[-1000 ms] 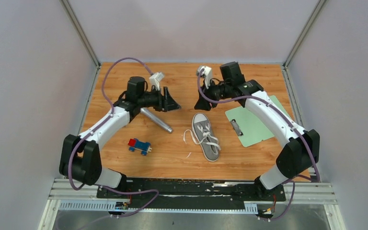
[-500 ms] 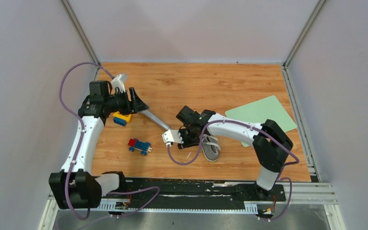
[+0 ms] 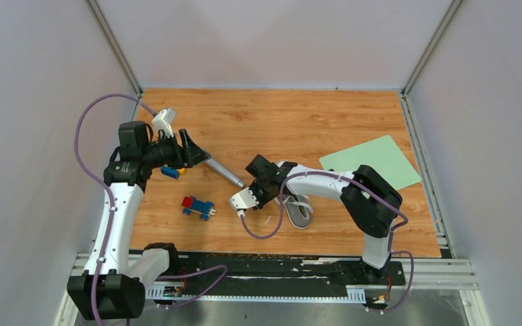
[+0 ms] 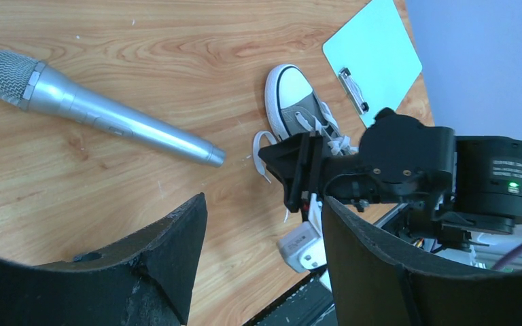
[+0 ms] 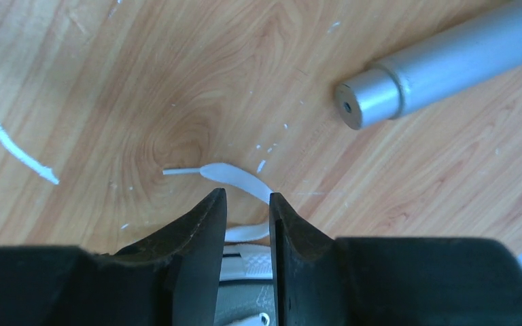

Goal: Tie the shoes
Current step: Cross the shoelace with the shoelace.

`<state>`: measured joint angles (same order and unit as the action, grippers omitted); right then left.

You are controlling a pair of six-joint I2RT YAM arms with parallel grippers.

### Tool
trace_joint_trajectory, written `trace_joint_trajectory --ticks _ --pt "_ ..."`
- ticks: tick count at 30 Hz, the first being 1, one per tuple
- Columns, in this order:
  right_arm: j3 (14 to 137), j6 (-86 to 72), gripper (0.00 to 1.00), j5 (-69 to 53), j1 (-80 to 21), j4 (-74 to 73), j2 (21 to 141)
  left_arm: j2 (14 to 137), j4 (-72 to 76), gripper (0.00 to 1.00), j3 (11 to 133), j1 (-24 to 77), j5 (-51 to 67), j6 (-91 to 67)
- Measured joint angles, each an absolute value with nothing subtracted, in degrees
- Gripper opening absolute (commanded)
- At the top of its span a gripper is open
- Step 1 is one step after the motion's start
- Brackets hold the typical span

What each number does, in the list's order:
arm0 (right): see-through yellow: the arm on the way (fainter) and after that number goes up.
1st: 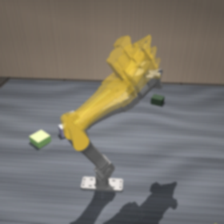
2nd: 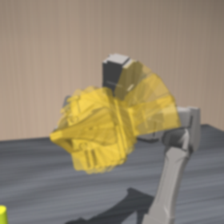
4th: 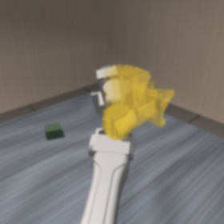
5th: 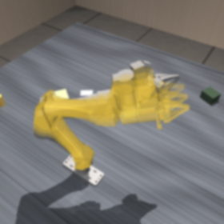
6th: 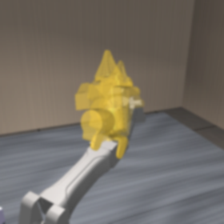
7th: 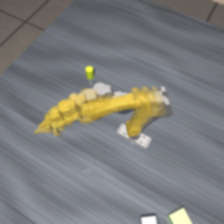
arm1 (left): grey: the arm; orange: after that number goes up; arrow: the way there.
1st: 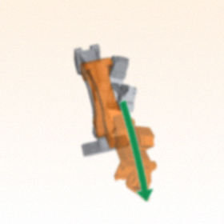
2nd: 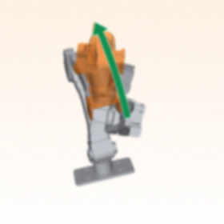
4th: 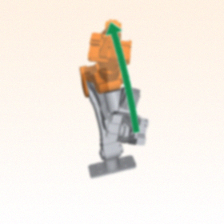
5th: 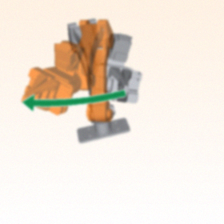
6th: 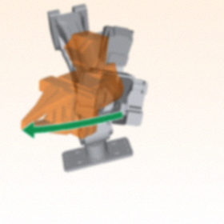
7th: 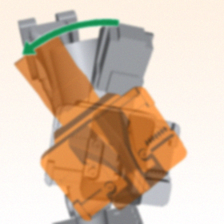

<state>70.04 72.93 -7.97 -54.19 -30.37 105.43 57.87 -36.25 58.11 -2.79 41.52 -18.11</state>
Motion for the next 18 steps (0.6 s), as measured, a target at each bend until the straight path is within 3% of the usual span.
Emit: trace_joint_trajectory --ticks 6,11,13,18 --pt "69.3 77.3 0.27 -5.9 -53.9 -27.0 108.4 56.0 -36.2 0.71 57.3 -3.1 41.7 -18.2" --pt "70.9 79.7 0.08 -5.5 -52.7 -25.8 110.5 55.3 -35.7 0.72 55.8 -3.2 42.0 -18.7" --pt "74.0 79.4 0.01 -6.7 -51.7 -28.3 112.4 55.3 -35.1 0.72 55.0 -3.2 42.2 -19.0" --pt "87.7 73.4 0.00 -10.8 -49.5 -38.3 120.0 55.3 -34.3 0.72 53.8 -3.2 42.4 -19.1"
